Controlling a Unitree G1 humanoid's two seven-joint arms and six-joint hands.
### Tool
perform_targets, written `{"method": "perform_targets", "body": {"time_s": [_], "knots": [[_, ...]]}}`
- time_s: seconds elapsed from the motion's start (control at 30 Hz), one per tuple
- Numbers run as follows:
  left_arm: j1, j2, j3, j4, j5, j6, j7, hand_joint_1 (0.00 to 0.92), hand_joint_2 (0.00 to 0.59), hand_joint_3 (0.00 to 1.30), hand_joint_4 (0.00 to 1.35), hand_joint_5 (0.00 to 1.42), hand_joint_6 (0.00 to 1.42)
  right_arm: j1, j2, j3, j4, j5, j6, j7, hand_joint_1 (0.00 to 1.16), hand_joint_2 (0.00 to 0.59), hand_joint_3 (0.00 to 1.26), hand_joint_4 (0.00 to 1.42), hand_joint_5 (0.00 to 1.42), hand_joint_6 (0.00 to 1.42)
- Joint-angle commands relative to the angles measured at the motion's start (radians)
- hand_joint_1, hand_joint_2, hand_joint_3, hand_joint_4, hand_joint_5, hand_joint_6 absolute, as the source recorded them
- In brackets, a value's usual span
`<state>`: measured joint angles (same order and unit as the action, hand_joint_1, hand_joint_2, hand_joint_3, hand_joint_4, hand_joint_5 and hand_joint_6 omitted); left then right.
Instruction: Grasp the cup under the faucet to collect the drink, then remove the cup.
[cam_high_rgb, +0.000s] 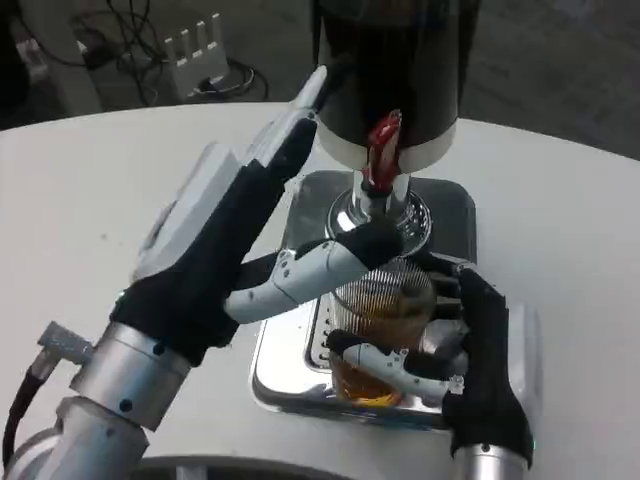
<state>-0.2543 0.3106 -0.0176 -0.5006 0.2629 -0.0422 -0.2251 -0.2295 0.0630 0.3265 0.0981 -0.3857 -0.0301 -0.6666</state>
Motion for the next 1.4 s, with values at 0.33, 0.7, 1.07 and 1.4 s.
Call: {"method": "perform_targets", "body": {"time_s": [0.33, 0.7, 1.07, 1.4], "knots": [[0.201, 0.083, 0.124, 0.07, -0.061, -0.154, -0.008, 0.0, 0.02, 0.0, 0.0, 0.0, 0.0, 0.127, 0.074, 0.047, -0.128, -0.02, -0.022, 0.017, 0.94, 0.063, 0.95, 1.05, 1.2, 1.26], [0.271, 0.14, 0.172, 0.201, -0.057, -0.318, 0.006, 0.0, 0.029, 0.0, 0.0, 0.0, 0.0, 0.163, 0.072, 0.059, -0.154, -0.029, -0.045, 0.012, 0.94, 0.062, 0.96, 1.06, 1.22, 1.29], [0.3, 0.149, 0.18, 0.233, -0.049, -0.359, 0.008, 0.0, 0.034, 0.0, 0.0, 0.0, 0.0, 0.186, 0.084, 0.077, -0.195, -0.024, -0.082, -0.004, 0.94, 0.062, 0.96, 1.06, 1.22, 1.29], [0.357, 0.147, 0.193, 0.3, -0.028, -0.473, 0.048, 0.0, 0.045, 0.0, 0.0, 0.0, 0.0, 0.261, 0.053, 0.114, -0.235, -0.054, -0.132, -0.01, 0.91, 0.102, 0.98, 1.09, 1.24, 1.32]]}}
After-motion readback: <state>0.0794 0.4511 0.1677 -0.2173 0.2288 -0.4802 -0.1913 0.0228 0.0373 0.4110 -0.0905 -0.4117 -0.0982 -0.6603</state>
